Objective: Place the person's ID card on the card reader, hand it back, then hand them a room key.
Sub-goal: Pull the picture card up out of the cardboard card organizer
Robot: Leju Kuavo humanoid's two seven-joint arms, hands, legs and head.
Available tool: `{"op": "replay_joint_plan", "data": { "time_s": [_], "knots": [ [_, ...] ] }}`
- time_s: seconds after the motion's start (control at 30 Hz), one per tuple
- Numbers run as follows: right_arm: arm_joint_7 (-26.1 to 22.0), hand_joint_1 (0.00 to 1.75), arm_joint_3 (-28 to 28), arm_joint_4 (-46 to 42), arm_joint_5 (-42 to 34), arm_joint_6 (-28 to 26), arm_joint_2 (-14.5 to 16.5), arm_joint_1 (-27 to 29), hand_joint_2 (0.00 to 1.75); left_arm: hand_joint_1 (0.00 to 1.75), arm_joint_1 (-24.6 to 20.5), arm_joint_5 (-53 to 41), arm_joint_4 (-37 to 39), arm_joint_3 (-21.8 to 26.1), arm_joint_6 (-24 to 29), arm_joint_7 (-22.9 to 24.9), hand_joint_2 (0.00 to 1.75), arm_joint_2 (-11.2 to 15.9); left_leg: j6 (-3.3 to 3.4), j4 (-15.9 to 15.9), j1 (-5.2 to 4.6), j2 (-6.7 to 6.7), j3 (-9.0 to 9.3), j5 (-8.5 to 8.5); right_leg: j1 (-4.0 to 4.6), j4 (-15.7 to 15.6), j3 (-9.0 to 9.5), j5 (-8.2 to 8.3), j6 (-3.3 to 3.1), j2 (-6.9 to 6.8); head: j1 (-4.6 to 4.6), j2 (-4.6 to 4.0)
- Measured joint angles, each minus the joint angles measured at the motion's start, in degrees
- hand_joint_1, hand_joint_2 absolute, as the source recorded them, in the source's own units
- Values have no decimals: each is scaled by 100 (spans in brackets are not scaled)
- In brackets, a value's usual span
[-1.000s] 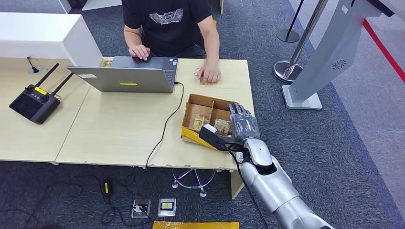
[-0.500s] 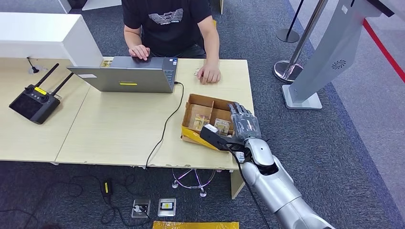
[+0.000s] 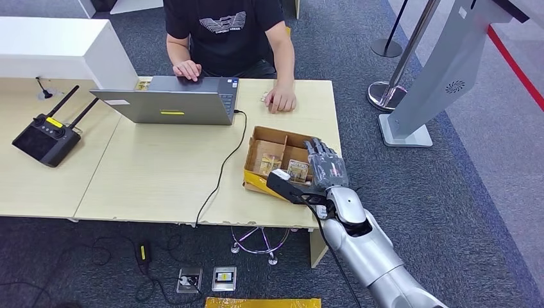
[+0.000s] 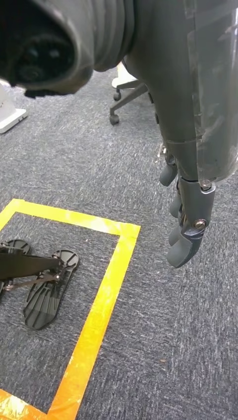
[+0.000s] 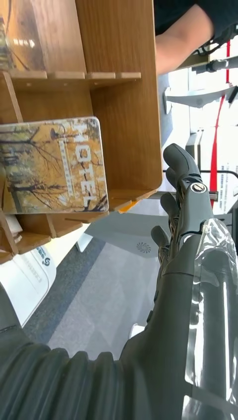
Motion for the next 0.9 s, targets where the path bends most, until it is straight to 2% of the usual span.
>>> {"op": "replay_joint_plan", "data": {
  "time_s": [0.9],
  "knots": [
    [-178, 0, 108, 345, 114, -205, 319, -147, 175, 0, -17, -8, 0, -32, 0, -1, 0, -2, 0, 0, 0, -1, -2, 0, 0, 1, 0, 0, 0, -1, 1, 0]
  ]
}}
